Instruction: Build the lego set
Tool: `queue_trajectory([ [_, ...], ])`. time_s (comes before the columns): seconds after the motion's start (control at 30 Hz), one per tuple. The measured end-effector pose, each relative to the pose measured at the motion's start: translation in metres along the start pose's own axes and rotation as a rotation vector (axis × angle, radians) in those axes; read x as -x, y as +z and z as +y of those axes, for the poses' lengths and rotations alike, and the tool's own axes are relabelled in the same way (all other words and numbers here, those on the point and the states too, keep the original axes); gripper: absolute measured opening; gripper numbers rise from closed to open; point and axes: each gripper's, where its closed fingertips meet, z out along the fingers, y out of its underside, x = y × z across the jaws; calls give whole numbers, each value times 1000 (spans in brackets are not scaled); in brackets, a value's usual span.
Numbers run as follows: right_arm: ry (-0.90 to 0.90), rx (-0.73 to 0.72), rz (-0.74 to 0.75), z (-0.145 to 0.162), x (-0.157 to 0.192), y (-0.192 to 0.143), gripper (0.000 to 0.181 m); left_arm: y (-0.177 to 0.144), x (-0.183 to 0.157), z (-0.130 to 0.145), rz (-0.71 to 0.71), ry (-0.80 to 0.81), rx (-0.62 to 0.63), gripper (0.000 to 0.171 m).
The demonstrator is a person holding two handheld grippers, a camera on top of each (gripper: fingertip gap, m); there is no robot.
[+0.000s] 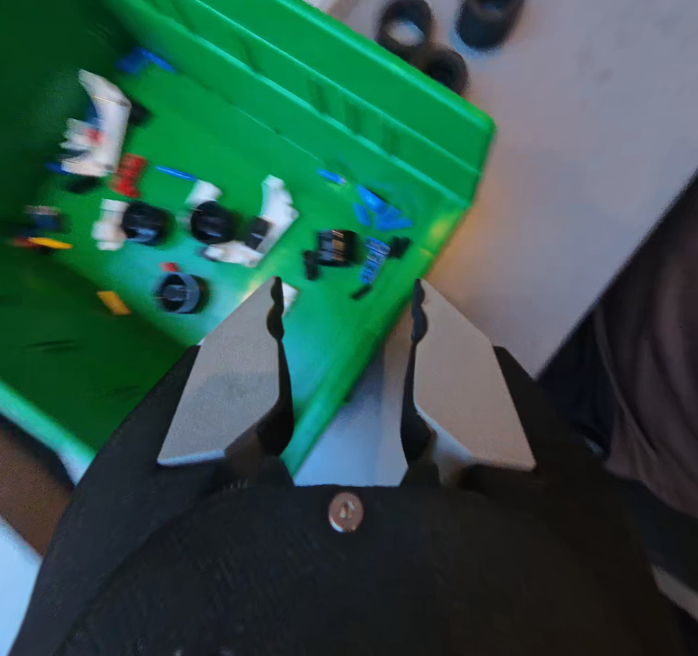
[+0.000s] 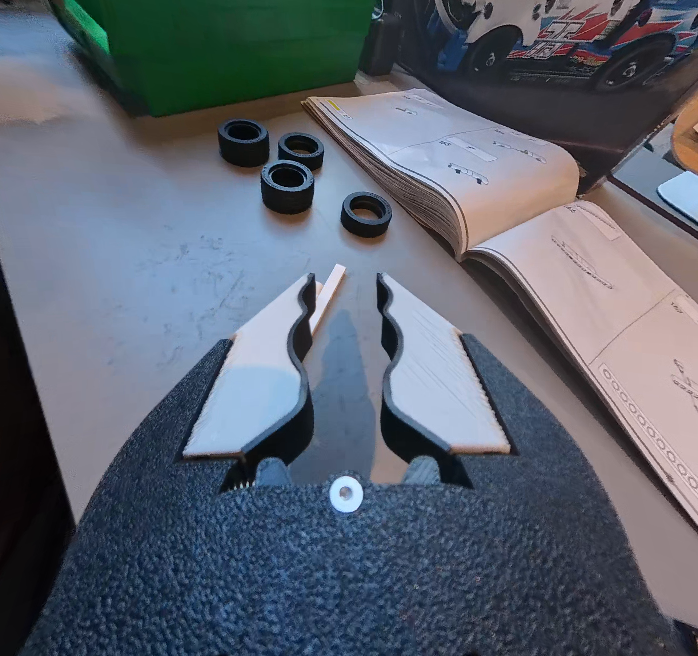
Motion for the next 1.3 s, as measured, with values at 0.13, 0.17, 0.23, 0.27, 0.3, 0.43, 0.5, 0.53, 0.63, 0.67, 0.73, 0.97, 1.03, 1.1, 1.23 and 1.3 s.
queue_trajectory([
  [0.13,-1,-8,76,-4,-13,6,27,-20,92,-12,-411,-42,10,45],
  [0.17,1,-20,110,-7,-18,7,27,-20,108,-10,-478,-55,51,38],
  [0.23,-3,-42,208,-13,-33,7,27,-11,122,-7,-502,-71,114,23],
  [0.27,-9,-47,282,-14,-43,5,28,-2,121,-4,-463,-76,154,16],
  [0.3,-18,-46,349,-15,-52,4,29,7,116,3,-407,-81,216,17],
  [0.43,-39,1,388,-11,-57,15,28,29,109,32,-282,10,459,27],
  [0.5,-42,-16,374,-15,-56,19,28,31,117,33,-299,32,494,24],
  [0.53,-40,-16,370,-16,-57,21,27,32,123,29,-317,27,487,24],
  [0.63,-17,-9,362,-15,-60,25,27,42,140,4,-323,17,385,25],
  [0.67,-12,-15,359,-16,-61,25,27,46,147,-2,-318,-2,373,26],
  [0.73,-7,-24,357,-17,-62,25,27,51,169,-12,-364,-47,387,33],
  [0.97,-13,-49,349,-21,-60,23,25,93,206,-43,-331,-145,428,38],
  [1.03,-7,-64,346,-22,-60,22,24,105,207,-46,-309,-153,438,32],
  [1.1,2,-80,342,-24,-60,20,24,113,206,-41,-290,-140,481,27],
  [1.23,32,-122,328,-28,-60,15,24,113,198,-32,-265,-138,522,9],
  [1.3,51,-143,315,-29,-60,13,23,107,182,-23,-193,-123,557,0],
])
